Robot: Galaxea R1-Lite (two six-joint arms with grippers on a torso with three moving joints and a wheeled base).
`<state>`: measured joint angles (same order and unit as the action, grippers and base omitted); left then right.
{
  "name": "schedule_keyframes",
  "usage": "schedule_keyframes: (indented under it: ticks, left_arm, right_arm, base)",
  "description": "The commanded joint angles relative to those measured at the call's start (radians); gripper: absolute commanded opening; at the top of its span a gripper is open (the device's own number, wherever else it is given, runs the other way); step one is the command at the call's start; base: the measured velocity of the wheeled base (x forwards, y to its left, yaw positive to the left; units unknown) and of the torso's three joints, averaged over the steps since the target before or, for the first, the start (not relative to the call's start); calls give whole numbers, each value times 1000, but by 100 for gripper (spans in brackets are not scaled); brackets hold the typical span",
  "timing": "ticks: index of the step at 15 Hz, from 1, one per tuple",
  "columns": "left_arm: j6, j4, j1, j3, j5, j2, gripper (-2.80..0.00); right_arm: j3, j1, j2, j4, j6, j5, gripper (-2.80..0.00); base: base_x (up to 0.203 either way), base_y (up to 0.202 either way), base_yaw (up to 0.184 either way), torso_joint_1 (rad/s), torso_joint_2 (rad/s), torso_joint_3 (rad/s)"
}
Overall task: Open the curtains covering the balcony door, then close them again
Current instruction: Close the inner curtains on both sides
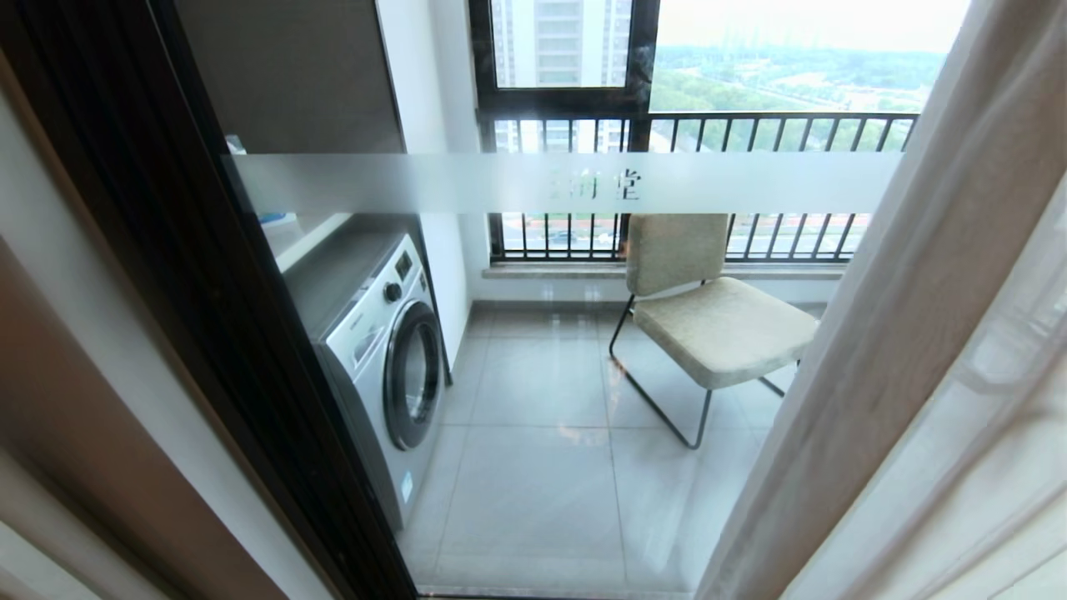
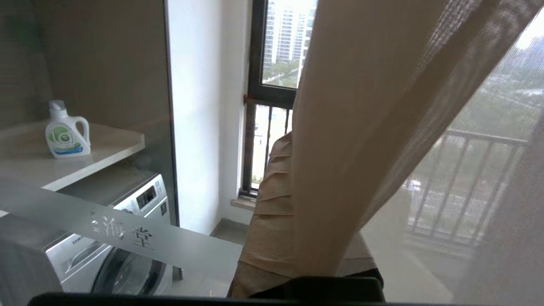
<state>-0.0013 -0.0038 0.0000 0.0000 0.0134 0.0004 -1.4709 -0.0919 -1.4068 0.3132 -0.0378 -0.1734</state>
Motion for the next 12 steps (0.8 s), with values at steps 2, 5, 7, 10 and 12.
schedule_keyframes:
  ticks: [2, 5, 7, 10, 12]
  left_arm:
    - [0, -1, 0, 0, 0, 0, -280]
    - [0, -1, 0, 0, 0, 0, -280]
    - [0, -1, 0, 0, 0, 0, -280]
    - [0, -1, 0, 0, 0, 0, -280]
    - [0, -1, 0, 0, 0, 0, -280]
  right_arm:
    - [-11, -186, -45, 16, -60, 44, -280]
    - [-46, -347, -100, 38, -133, 124, -280]
    - [-76, -382, -126, 41, -155, 158, -280]
    - [-84, -377, -126, 41, -151, 196, -280]
    - [-93, -343, -128, 42, -133, 243, -280]
  base:
    - [0, 0, 0, 0, 0, 0]
    - [0, 0, 0, 0, 0, 0]
    - [0, 0, 0, 0, 0, 0]
    - [0, 0, 0, 0, 0, 0]
    - [0, 0, 0, 0, 0, 0]
